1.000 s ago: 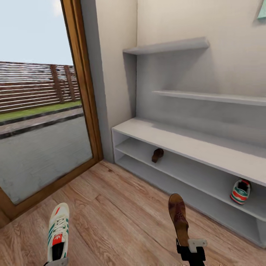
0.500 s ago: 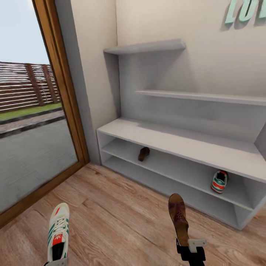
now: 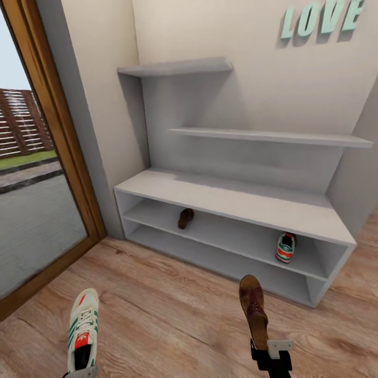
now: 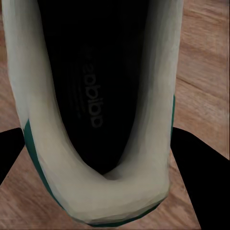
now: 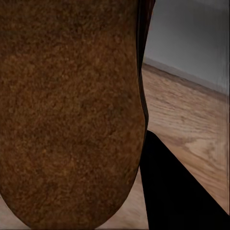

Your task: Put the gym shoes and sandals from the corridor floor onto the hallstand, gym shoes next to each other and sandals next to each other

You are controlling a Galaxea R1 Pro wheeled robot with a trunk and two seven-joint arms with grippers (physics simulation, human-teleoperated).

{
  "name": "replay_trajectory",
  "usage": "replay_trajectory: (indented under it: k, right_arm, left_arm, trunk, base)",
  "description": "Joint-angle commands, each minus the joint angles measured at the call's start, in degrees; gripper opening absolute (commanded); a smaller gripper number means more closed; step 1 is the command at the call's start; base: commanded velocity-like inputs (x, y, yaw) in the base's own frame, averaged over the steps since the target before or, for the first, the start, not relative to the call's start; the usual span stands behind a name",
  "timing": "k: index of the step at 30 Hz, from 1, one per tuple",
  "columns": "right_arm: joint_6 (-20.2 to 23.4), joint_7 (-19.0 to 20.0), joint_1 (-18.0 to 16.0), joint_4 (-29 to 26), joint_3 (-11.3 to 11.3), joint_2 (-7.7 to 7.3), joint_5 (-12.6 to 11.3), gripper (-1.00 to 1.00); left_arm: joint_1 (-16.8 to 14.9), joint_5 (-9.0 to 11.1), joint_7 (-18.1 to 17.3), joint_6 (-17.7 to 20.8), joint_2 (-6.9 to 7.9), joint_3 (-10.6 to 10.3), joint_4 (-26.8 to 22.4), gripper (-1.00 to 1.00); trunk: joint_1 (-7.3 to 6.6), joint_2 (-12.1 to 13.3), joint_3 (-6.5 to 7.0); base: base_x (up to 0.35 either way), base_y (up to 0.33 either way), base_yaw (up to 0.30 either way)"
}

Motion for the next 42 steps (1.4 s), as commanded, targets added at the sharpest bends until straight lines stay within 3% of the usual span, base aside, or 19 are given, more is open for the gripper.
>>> replay_trajectory:
  k: [1, 15, 42]
  right_arm:
    - [-0.2, 0.0, -0.1, 0.1, -0.5, 0.03, 0.4, -1.0]
    - [-0.2, 0.0, -0.1, 0.1, -0.5, 0.03, 0.4, -1.0]
    - [-0.2, 0.0, -0.1, 0.1, -0.5, 0.03, 0.4, -1.0]
  left_arm:
    - [0.0, -0.5, -0.2, -0.2, -0.03, 0.4, 0.0, -1.0]
    - [0.0, -0.6, -0.2, -0.2, -0.02, 0.3, 0.0, -1.0]
    - [0.0, -0.9, -0.2, -0.2, -0.05, 0.2, 0.0, -1.0]
  trunk:
    - [-0.01, 0.0, -0.05]
    - [-0.01, 0.0, -0.05]
    - [-0.01, 0.0, -0.05]
  base:
    - [0.0, 0.0, -0.263]
    - [0.0, 0.147, -0.263]
    - [0.0, 0.005, -0.263]
